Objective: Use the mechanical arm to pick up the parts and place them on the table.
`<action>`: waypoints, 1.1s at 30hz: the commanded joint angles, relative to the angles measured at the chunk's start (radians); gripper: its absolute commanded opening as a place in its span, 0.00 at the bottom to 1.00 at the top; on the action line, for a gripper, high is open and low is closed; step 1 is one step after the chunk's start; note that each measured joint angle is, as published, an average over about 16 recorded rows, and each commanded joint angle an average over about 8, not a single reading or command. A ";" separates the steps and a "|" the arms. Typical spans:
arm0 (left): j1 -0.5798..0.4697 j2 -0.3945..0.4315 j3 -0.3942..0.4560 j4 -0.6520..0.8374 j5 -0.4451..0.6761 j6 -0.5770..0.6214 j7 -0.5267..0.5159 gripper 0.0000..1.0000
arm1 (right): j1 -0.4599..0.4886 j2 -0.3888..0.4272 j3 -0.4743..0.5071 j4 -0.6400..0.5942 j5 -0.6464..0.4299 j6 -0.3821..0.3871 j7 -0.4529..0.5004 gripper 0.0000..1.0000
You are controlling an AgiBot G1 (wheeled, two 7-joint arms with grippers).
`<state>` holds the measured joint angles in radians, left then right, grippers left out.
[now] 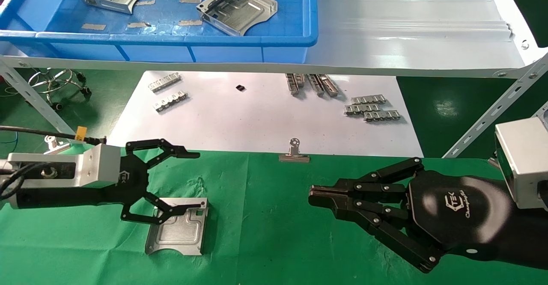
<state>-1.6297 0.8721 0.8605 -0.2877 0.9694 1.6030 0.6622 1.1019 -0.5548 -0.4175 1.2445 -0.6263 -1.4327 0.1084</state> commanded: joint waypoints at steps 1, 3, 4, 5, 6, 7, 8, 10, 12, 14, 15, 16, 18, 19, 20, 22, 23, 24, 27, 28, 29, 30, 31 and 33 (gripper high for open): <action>0.013 -0.006 -0.015 -0.023 -0.006 -0.001 -0.028 1.00 | 0.000 0.000 0.000 0.000 0.000 0.000 0.000 1.00; 0.032 -0.016 -0.036 -0.059 -0.014 -0.005 -0.058 1.00 | 0.000 0.000 0.000 0.000 0.000 0.000 0.000 1.00; 0.043 -0.020 -0.046 -0.077 -0.019 -0.007 -0.073 1.00 | 0.000 0.000 0.000 0.000 0.000 0.000 0.000 1.00; 0.052 -0.025 -0.057 -0.094 -0.023 -0.009 -0.088 1.00 | 0.000 0.000 0.000 0.000 0.000 0.000 0.000 1.00; 0.062 -0.030 -0.067 -0.112 -0.027 -0.011 -0.103 1.00 | 0.000 0.000 0.000 0.000 0.000 0.000 0.000 1.00; 0.072 -0.034 -0.078 -0.130 -0.031 -0.013 -0.118 1.00 | 0.000 0.000 0.000 0.000 0.000 0.000 0.000 1.00; 0.082 -0.039 -0.088 -0.148 -0.036 -0.015 -0.133 1.00 | 0.000 0.000 0.000 0.000 0.000 0.000 0.000 1.00; 0.102 -0.048 -0.109 -0.184 -0.044 -0.019 -0.164 1.00 | 0.000 0.000 0.000 0.000 0.000 0.000 0.000 1.00; 0.122 -0.058 -0.129 -0.219 -0.053 -0.023 -0.194 1.00 | 0.000 0.000 0.000 0.000 0.000 0.000 0.000 1.00; 0.142 -0.067 -0.150 -0.255 -0.061 -0.027 -0.224 1.00 | 0.000 0.000 0.000 0.000 0.000 0.000 0.000 1.00; 0.152 -0.072 -0.161 -0.273 -0.066 -0.029 -0.239 1.00 | 0.000 0.000 0.000 0.000 0.000 0.000 0.000 1.00; 0.162 -0.076 -0.171 -0.291 -0.070 -0.031 -0.254 1.00 | 0.000 0.000 0.000 0.000 0.000 0.000 0.000 1.00; 0.182 -0.086 -0.192 -0.327 -0.078 -0.035 -0.285 1.00 | 0.000 0.000 0.000 0.000 0.000 0.000 0.000 1.00; 0.192 -0.091 -0.202 -0.345 -0.083 -0.037 -0.300 1.00 | 0.000 0.000 0.000 0.000 0.000 0.000 0.000 1.00; 0.202 -0.095 -0.213 -0.363 -0.087 -0.038 -0.315 1.00 | 0.000 0.000 0.000 0.000 0.000 0.000 0.000 1.00; 0.223 -0.105 -0.234 -0.400 -0.096 -0.042 -0.346 1.00 | 0.000 0.000 0.000 0.000 0.000 0.000 0.000 1.00; 0.232 -0.109 -0.244 -0.417 -0.100 -0.044 -0.361 1.00 | 0.000 0.000 0.000 0.000 0.000 0.000 0.000 1.00; 0.242 -0.114 -0.255 -0.435 -0.104 -0.046 -0.376 1.00 | 0.000 0.000 0.000 0.000 0.000 0.000 0.000 1.00; 0.273 -0.128 -0.286 -0.490 -0.117 -0.052 -0.422 1.00 | 0.000 0.000 0.000 0.000 0.000 0.000 0.000 1.00; 0.282 -0.133 -0.296 -0.507 -0.122 -0.054 -0.437 1.00 | 0.000 0.000 0.000 0.000 0.000 0.000 0.000 1.00; 0.292 -0.138 -0.307 -0.525 -0.126 -0.056 -0.452 1.00 | 0.000 0.000 0.000 0.000 0.000 0.000 0.000 1.00; 0.303 -0.142 -0.317 -0.543 -0.130 -0.058 -0.467 1.00 | 0.000 0.000 0.000 0.000 0.000 0.000 0.000 1.00; 0.313 -0.147 -0.328 -0.561 -0.135 -0.060 -0.482 1.00 | 0.000 0.000 0.000 0.000 0.000 0.000 0.000 1.00; 0.333 -0.157 -0.349 -0.598 -0.143 -0.064 -0.513 1.00 | 0.000 0.000 0.000 0.000 0.000 0.000 0.000 1.00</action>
<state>-1.2971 0.7156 0.5117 -0.8848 0.8262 1.5391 0.1496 1.1019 -0.5548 -0.4175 1.2445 -0.6263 -1.4327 0.1084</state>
